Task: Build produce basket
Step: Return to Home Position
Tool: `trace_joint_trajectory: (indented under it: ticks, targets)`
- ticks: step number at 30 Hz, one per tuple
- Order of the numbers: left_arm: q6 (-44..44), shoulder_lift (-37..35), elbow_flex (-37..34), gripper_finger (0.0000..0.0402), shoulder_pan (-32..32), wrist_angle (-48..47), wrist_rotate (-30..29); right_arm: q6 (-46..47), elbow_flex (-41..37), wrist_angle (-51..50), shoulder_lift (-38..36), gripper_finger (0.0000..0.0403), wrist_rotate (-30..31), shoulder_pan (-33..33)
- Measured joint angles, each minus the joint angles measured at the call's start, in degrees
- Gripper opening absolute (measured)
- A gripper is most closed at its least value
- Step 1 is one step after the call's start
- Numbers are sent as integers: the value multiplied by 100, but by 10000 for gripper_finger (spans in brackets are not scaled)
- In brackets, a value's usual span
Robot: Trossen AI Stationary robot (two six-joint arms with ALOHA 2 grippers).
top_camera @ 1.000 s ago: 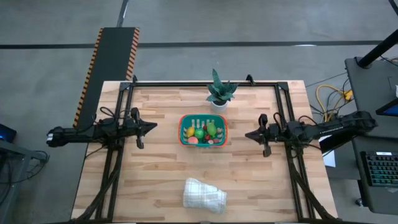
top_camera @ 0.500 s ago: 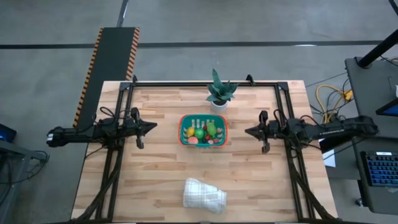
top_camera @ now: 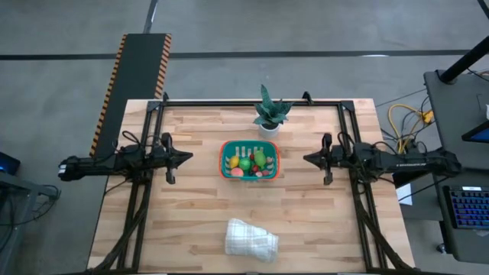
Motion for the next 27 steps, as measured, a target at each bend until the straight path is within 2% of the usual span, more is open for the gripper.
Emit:
trace_joint_trajectory:
  ticks: [6, 11, 16, 27]
  targets:
    - [0, -3, 0, 0, 0, -13, 0, -26, 225, -1295, -1031, 9, 36, 0]
    - [-3, 6, 0, 0, 0, -17, -4, 63, 112, -1893, -1913, 9, 36, 0]
    - [-4, -3, 0, 0, 0, -25, 15, 58, 83, -1848, -1803, 9, 38, 0]
    - [11, -14, -19, 0, 0, -29, 468, 172, 35, -2016, -1847, 9, 29, 0]
